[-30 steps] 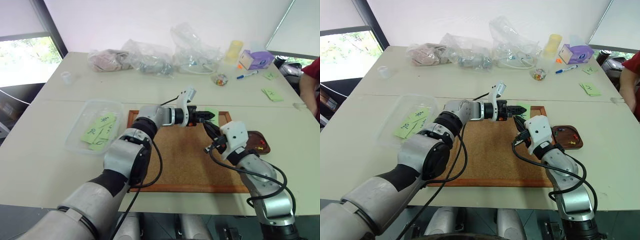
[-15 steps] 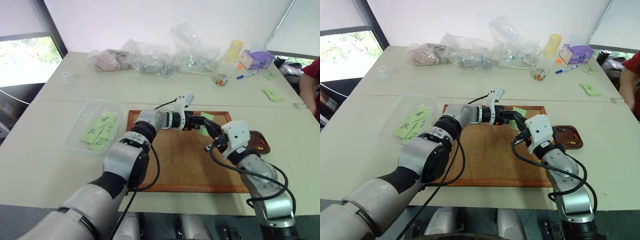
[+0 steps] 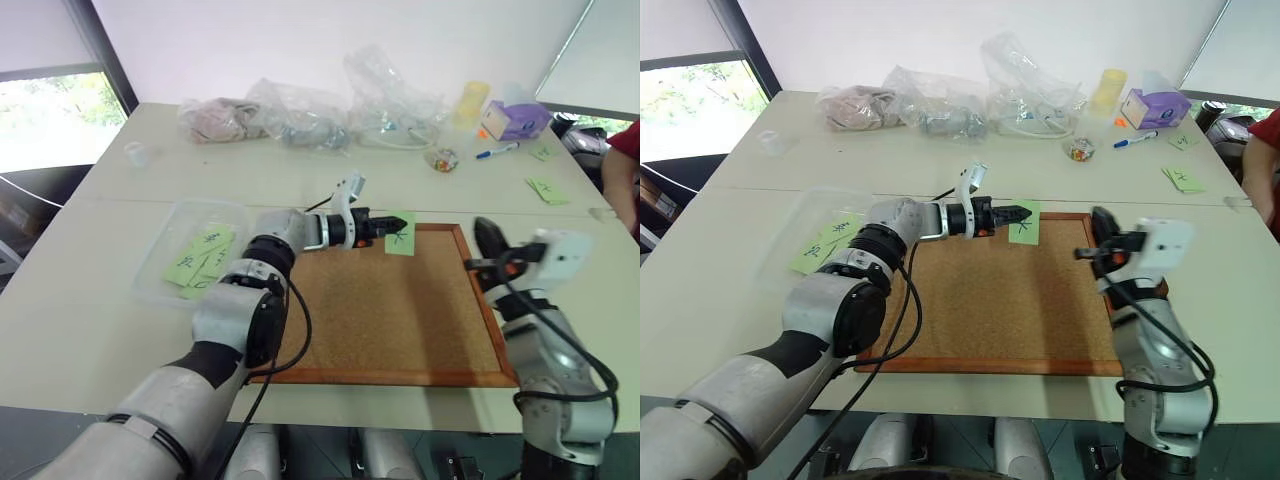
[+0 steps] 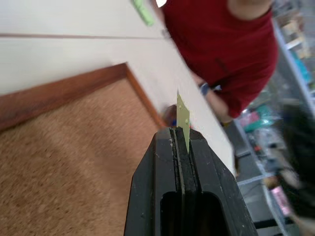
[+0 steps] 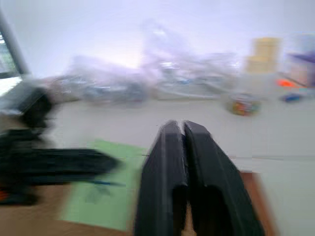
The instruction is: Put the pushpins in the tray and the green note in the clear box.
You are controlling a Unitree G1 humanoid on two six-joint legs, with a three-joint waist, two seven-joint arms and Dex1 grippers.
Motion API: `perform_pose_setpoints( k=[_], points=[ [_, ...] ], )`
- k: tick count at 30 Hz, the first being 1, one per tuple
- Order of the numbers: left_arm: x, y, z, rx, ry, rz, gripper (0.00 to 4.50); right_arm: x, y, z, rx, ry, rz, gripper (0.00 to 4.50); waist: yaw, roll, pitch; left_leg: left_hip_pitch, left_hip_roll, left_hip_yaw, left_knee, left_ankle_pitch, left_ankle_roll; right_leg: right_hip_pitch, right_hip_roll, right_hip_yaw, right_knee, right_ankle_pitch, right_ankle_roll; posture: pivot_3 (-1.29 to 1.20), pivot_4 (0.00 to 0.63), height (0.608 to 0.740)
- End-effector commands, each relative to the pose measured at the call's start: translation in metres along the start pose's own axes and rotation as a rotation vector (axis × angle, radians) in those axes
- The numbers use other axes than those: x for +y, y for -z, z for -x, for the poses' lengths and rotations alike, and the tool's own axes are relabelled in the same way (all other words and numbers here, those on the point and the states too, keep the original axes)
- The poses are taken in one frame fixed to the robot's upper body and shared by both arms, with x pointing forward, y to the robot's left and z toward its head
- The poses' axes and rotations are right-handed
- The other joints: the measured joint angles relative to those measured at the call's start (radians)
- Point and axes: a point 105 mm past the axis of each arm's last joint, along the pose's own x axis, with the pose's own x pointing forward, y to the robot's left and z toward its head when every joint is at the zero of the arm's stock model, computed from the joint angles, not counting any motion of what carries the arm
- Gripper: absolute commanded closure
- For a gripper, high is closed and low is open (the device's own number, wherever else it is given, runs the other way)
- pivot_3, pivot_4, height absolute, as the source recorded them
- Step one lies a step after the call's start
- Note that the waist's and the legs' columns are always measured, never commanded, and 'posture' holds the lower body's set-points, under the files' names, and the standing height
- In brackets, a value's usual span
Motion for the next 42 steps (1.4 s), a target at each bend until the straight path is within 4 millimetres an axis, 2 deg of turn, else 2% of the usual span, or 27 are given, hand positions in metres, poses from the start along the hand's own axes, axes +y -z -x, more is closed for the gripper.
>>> perform_pose_setpoints(
  k=[1,3,5,6,12,19,24,25,26,33,42],
  points=[
    [-0.017,-0.006,0.007,-0.03,0.09,-0.045,4.48,-0.019,-0.005,-0.001,0.013,0.075,-0.015,4.5,-0.004,0.001,0.0,0.0,0.0,0.0,0.0,0.0,0.0,0.0,0.0,0.0,0.001,0.0,0.0,0.0,0.15,0.737],
    [-0.026,-0.003,0.013,-0.035,0.128,-0.1,4.48,-0.038,0.004,0.001,0.078,0.157,0.054,4.5,-0.004,0.001,0.0,0.001,0.001,0.0,-0.001,0.0,0.0,0.0,0.0,0.0,0.001,0.0,0.0,0.0,0.15,0.737],
    [-0.038,0.002,0.02,-0.046,0.173,-0.127,4.48,-0.064,0.02,0.006,0.207,0.261,0.211,4.5,-0.003,0.001,0.0,0.001,0.001,0.0,-0.001,0.0,0.0,0.0,0.0,0.001,0.001,0.0,0.0,0.0,0.15,0.737],
    [-0.041,0.006,0.022,-0.043,0.177,-0.132,4.48,-0.069,0.024,0.006,0.232,0.276,0.223,4.5,0.0,0.001,0.0,0.001,0.001,0.0,-0.001,0.0,-0.001,0.0,0.0,0.001,0.001,0.0,0.0,0.0,0.15,0.737],
    [-0.04,0.02,0.025,-0.046,0.15,-0.11,4.48,-0.071,0.038,0.0,0.297,0.288,0.225,4.5,0.0,0.002,0.0,0.001,0.0,0.0,0.0,0.0,-0.001,0.0,0.0,0.001,0.001,0.0,0.0,0.0,0.15,0.737],
    [-0.04,0.023,0.022,-0.048,0.135,-0.104,4.48,-0.077,0.052,0.002,0.363,0.292,0.174,4.5,0.001,0.002,0.0,0.001,0.0,0.0,0.0,0.0,-0.001,0.0,0.0,0.001,0.001,0.0,0.0,0.0,0.15,0.737],
    [-0.039,0.025,0.02,-0.044,0.13,-0.102,4.48,-0.081,0.055,0.005,0.375,0.304,0.159,4.5,0.001,0.002,0.0,0.001,0.0,0.0,0.0,0.0,-0.001,0.0,0.0,0.001,0.001,0.0,0.0,0.0,0.15,0.737],
    [-0.039,0.025,0.02,-0.044,0.13,-0.101,4.5,-0.081,0.055,0.005,0.376,0.305,0.158,3.9,0.001,0.002,0.0,0.001,0.0,0.0,0.0,0.0,-0.001,0.0,0.0,0.001,0.001,0.0,0.0,0.0,0.15,0.737],
    [-0.039,0.025,0.02,-0.044,0.129,-0.1,4.5,-0.081,0.055,0.006,0.375,0.303,0.156,3.6,0.001,0.002,0.0,0.001,0.0,0.0,0.0,0.0,-0.001,0.0,0.0,0.001,0.001,0.0,0.0,0.0,0.15,0.737],
    [-0.038,0.028,0.018,-0.041,0.126,-0.093,4.5,-0.079,0.053,0.008,0.366,0.302,0.166,0.06,0.0,0.002,0.0,0.001,0.0,0.0,0.0,0.0,-0.001,0.0,0.0,0.001,0.001,0.0,0.0,0.0,0.15,0.737],
    [-0.039,0.029,0.016,-0.042,0.13,-0.091,4.5,-0.075,0.037,0.005,0.273,0.298,0.171,0.01,0.001,0.002,0.0,0.001,0.0,0.0,0.0,0.0,-0.001,0.0,0.0,0.001,0.001,0.0,0.0,0.0,0.15,0.737]
  ],
)
